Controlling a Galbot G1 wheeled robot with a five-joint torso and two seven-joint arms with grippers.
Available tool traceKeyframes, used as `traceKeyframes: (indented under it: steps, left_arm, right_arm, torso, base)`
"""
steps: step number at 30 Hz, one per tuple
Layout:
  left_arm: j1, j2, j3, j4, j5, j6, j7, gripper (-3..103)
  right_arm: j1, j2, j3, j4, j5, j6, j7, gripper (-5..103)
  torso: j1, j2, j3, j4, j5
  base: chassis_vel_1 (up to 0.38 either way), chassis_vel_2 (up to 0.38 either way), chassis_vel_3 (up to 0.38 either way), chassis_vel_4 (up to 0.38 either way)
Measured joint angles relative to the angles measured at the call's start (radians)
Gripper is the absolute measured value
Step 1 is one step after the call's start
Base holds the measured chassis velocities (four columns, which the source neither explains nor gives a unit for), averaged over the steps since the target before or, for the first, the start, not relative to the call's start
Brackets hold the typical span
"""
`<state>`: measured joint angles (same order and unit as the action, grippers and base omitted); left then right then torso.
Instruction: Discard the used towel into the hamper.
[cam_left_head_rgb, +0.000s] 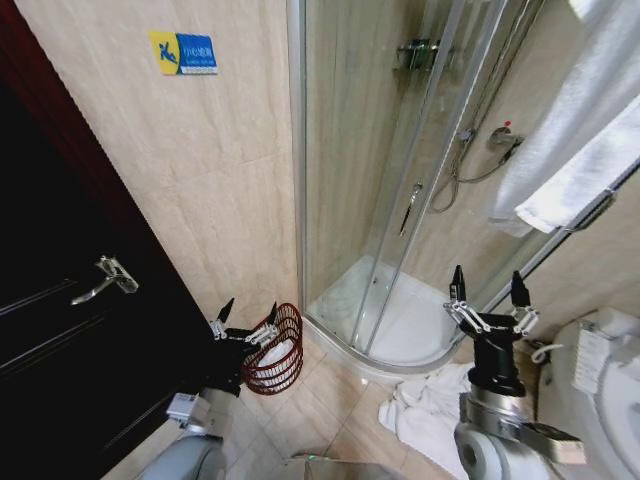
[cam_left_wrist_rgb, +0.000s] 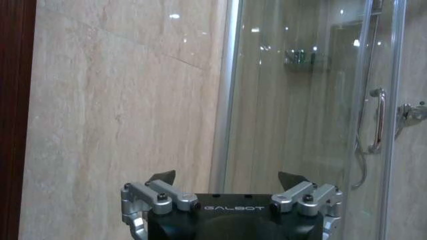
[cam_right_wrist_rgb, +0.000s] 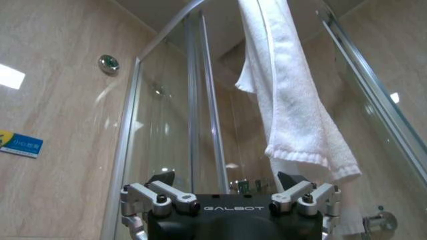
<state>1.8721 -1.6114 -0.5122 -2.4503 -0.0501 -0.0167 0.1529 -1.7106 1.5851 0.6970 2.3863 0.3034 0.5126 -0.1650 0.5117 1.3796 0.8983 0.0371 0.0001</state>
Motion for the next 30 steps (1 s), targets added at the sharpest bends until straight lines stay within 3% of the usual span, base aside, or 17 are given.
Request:
traceKeyframes:
  steps: [15, 22, 30]
  left_arm:
    - [-0.022, 0.002, -0.007, 0.034, 0.005, -0.004, -0.011, 100]
    - [-0.023, 0.003, -0.007, 0.034, 0.005, -0.004, -0.012, 100]
    - [-0.023, 0.003, -0.007, 0.034, 0.005, -0.004, -0.012, 100]
  right_arm:
    - [0.010, 0.003, 0.008, 0.001, -0.006, -0.013, -0.029, 100]
    - [0.030, 0.006, 0.020, -0.011, 0.057, 0.067, -0.113, 100]
    - [0.059, -0.004, 0.077, -0.017, 0.035, 0.132, -0.056, 100]
  torso:
    - [0.000, 0.000, 0.000, 0.0000, -0.0001]
    - [0.000, 0.000, 0.000, 0.0001, -0.0001]
    - [0.000, 0.000, 0.000, 0.0001, 0.0000]
  base:
    - [0.000, 0.000, 0.000, 0.000]
    - [0.000, 0.000, 0.000, 0.000]
    - [0.000, 0.000, 0.000, 0.000]
